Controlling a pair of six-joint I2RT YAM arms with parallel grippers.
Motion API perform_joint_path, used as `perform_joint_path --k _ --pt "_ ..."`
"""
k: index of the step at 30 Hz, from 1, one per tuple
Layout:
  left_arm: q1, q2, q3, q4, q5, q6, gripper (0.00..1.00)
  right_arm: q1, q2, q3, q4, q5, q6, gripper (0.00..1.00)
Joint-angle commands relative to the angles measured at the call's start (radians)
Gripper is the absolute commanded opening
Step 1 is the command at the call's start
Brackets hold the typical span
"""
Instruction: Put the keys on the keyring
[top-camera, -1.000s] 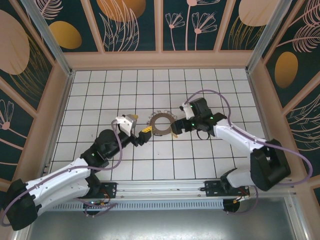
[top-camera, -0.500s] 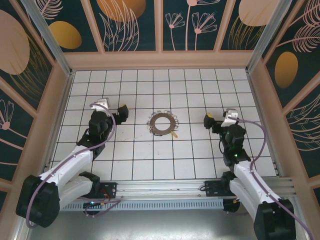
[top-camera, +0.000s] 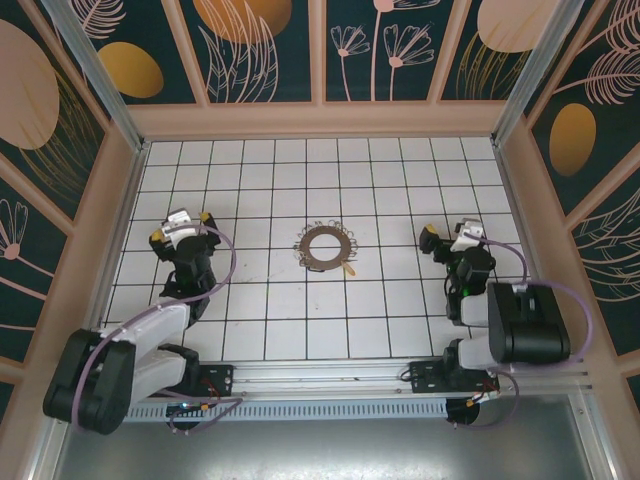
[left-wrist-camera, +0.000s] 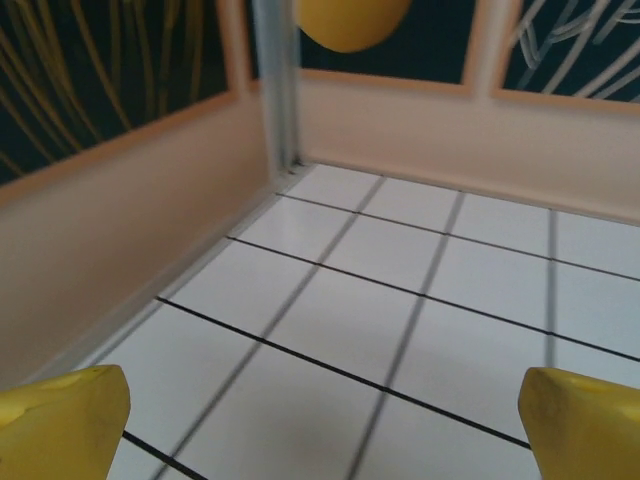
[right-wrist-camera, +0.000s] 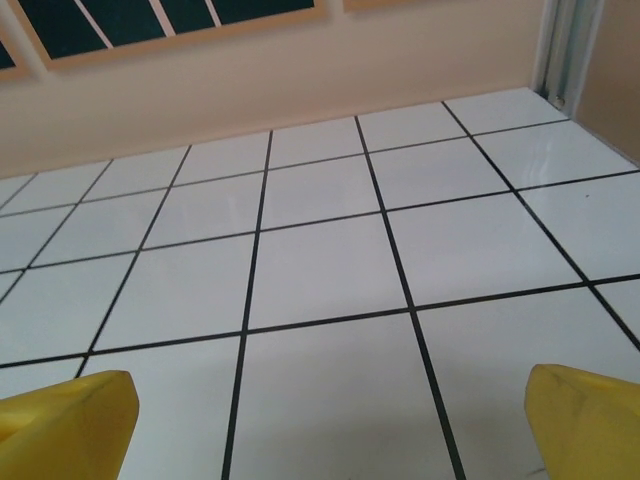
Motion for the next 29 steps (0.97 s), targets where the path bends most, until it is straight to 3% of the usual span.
perform_joint_path --k 1,4,6,7,9,11,13,14,15,16,29 --pt "0.052 0.092 -0.089 0.356 -0.004 0.089 0.99 0.013 0.124 -0.020 0.343 0.006 -0.021 0.99" --pt "0.083 0.222 -0.115 0.570 0.113 0.129 0.99 0.012 0.105 0.050 0.177 0.049 -0.008 0.99" --pt "0.101 0.291 -0.094 0.590 0.207 0.135 0.99 0.013 0.099 0.108 0.057 0.067 -0.003 0.99" --pt "0.105 0.338 -0.091 0.655 0.222 0.150 0.99 0.021 0.105 0.104 0.079 0.078 -0.007 0.99" --pt "0.131 0.296 -0.065 0.528 0.283 0.115 0.99 0.022 0.103 0.105 0.071 0.082 -0.007 0.99" --pt "0.171 0.327 -0.081 0.573 0.351 0.087 0.99 0.024 0.103 0.104 0.072 0.086 -0.010 0.99" --pt "0.185 0.404 -0.077 0.675 0.351 0.086 0.99 0.033 0.103 0.104 0.073 0.087 -0.023 0.99" --pt "0.189 0.365 -0.045 0.539 0.369 0.073 0.99 0.036 0.103 0.100 0.077 0.092 -0.024 0.99" --pt "0.202 0.359 -0.041 0.516 0.395 0.066 0.99 0.036 0.104 0.100 0.084 0.091 -0.023 0.99" --pt "0.205 0.381 -0.048 0.570 0.389 0.065 0.99 0.036 0.102 0.101 0.079 0.089 -0.024 0.99" --pt "0.206 0.368 -0.046 0.544 0.392 0.066 0.99 0.023 0.103 0.108 0.064 0.067 -0.016 0.99"
